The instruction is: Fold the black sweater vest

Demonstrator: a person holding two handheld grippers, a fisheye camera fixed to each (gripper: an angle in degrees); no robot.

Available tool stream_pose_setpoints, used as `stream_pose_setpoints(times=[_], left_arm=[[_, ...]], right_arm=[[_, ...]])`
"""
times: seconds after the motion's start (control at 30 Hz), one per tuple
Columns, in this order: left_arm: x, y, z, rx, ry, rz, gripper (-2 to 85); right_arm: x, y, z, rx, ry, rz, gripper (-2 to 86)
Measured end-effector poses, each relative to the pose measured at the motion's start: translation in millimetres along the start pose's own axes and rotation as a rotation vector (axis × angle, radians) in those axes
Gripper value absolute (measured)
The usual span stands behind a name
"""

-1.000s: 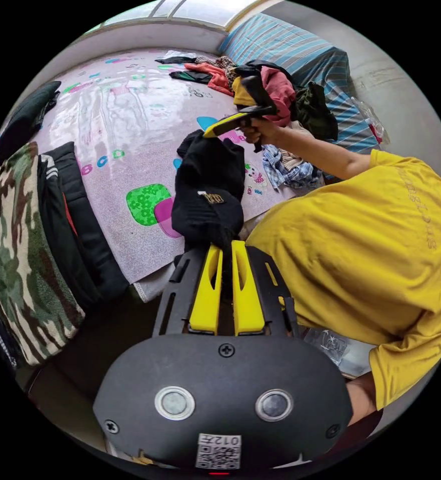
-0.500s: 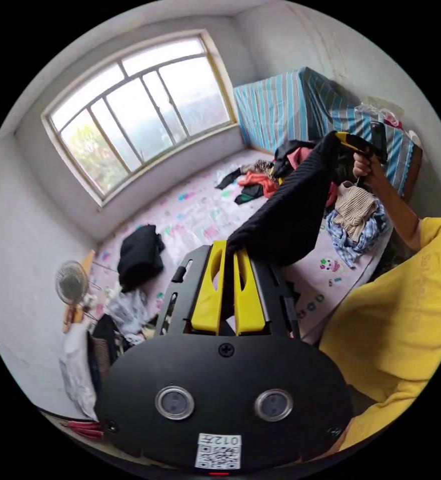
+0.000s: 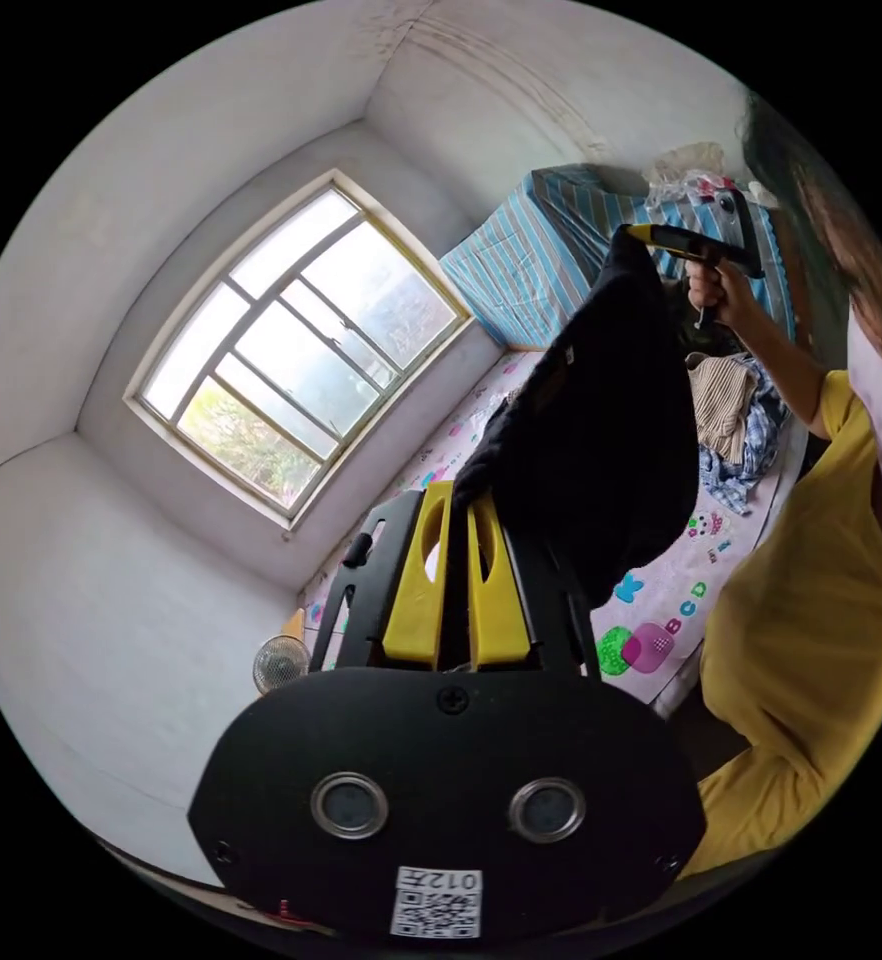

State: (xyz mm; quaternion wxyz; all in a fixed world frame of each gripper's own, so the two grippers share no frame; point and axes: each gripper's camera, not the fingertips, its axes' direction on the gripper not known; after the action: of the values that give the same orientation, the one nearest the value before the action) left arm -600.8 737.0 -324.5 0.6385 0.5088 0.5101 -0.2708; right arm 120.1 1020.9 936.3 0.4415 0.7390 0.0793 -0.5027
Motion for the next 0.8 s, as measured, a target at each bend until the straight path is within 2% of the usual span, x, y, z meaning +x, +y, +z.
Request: stream_pose_setpoints(times=[0.17, 0.27, 0.37, 0.5, 0.57, 0.63, 0.7, 0.8], left_arm=[[-23, -10, 59, -0.053, 0.102, 0.016, 0.0], [-42, -20, 151, -0.133, 0.228, 0.008, 0.1], [-57, -25, 283, -0.233, 0.379, -0.045, 0.3], [-63, -20, 496, -0.37, 0.509, -0.238, 1.2], [-59, -8, 581, -0.462, 0.51, -0.345, 1.9], [-52, 26, 670, -0.629, 0.525, -0.479, 2.8], [-52, 62, 702, -0.688, 0.5, -0.582, 3.3], [-55, 130, 713, -0.655, 0.512, -0.681, 4.3]], right_arm=[[30, 11, 35, -0.079, 0.084, 0.045, 0.4], [72, 33, 72, -0.167, 0.153, 0.111, 0.4], [134, 75, 123, -0.288, 0.262, 0.208, 0.5], [227, 141, 198, -0.429, 0.383, 0.333, 0.7], [291, 193, 260, -0.606, 0.477, 0.367, 1.0], [330, 231, 295, -0.755, 0.578, 0.4, 1.2], [352, 258, 306, -0.797, 0.648, 0.414, 1.6], [365, 295, 300, -0.85, 0.583, 0.435, 2.1]])
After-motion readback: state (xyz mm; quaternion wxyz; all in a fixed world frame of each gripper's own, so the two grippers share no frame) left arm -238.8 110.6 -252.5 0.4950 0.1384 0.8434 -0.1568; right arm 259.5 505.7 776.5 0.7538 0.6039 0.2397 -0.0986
